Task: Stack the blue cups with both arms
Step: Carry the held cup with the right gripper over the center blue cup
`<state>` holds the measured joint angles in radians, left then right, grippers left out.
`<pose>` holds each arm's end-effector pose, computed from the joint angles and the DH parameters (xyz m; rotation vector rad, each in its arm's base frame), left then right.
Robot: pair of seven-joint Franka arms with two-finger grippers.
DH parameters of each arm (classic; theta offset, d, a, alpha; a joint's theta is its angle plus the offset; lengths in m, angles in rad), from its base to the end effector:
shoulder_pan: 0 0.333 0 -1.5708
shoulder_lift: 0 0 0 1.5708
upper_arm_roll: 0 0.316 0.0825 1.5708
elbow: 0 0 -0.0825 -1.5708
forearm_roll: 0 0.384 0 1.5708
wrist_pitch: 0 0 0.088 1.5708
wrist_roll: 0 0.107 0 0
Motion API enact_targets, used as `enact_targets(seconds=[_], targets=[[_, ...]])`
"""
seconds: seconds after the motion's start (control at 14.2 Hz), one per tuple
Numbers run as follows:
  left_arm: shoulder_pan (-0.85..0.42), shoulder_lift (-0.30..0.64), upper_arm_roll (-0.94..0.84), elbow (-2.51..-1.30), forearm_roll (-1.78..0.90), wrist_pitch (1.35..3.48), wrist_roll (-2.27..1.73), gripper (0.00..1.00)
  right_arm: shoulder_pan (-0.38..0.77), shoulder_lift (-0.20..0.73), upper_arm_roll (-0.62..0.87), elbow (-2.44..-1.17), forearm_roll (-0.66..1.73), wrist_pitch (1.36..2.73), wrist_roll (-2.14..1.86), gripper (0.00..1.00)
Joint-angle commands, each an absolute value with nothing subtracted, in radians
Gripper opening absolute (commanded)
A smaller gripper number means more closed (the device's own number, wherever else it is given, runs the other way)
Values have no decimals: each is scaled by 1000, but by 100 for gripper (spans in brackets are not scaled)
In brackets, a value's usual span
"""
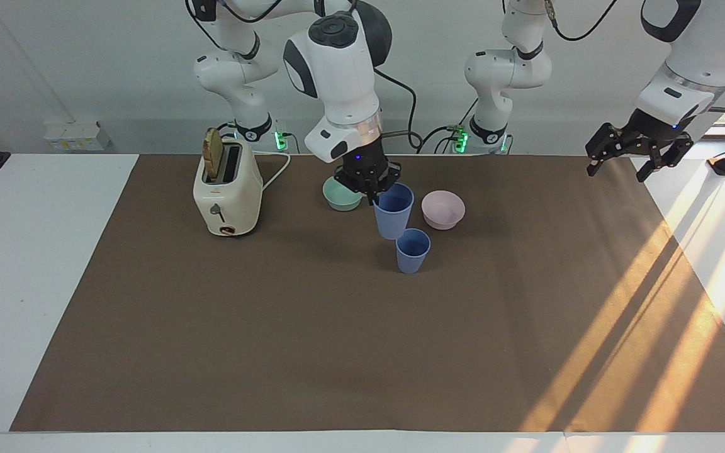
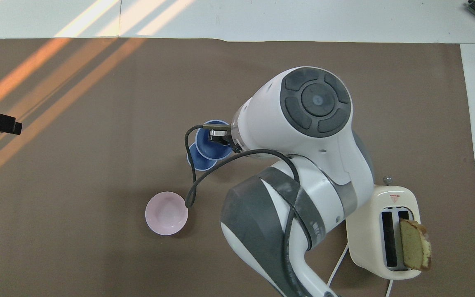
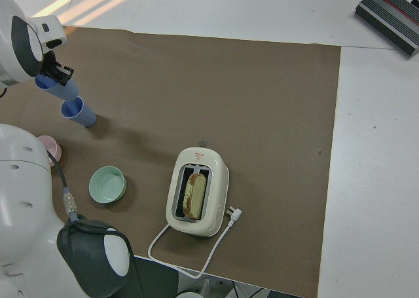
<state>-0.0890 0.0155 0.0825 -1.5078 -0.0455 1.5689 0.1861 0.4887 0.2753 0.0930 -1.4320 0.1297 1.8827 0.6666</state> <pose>0.5598 -0.0089 0.6456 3.0862 -0.2999 0.0767 0.5523 0.3653 0.5557 -2.9094 0.1741 -0.0797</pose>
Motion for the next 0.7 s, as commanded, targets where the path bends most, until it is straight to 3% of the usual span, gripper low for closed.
enact_targets(seconds=[0.0, 0.63], targets=[[-83, 6, 77, -1503, -26, 1549, 183, 100, 501, 301, 103, -1400, 158, 1894, 686, 0], [-83, 6, 77, -1503, -26, 1549, 183, 100, 548, 367, 101, -1488, 143, 1991, 736, 0]])
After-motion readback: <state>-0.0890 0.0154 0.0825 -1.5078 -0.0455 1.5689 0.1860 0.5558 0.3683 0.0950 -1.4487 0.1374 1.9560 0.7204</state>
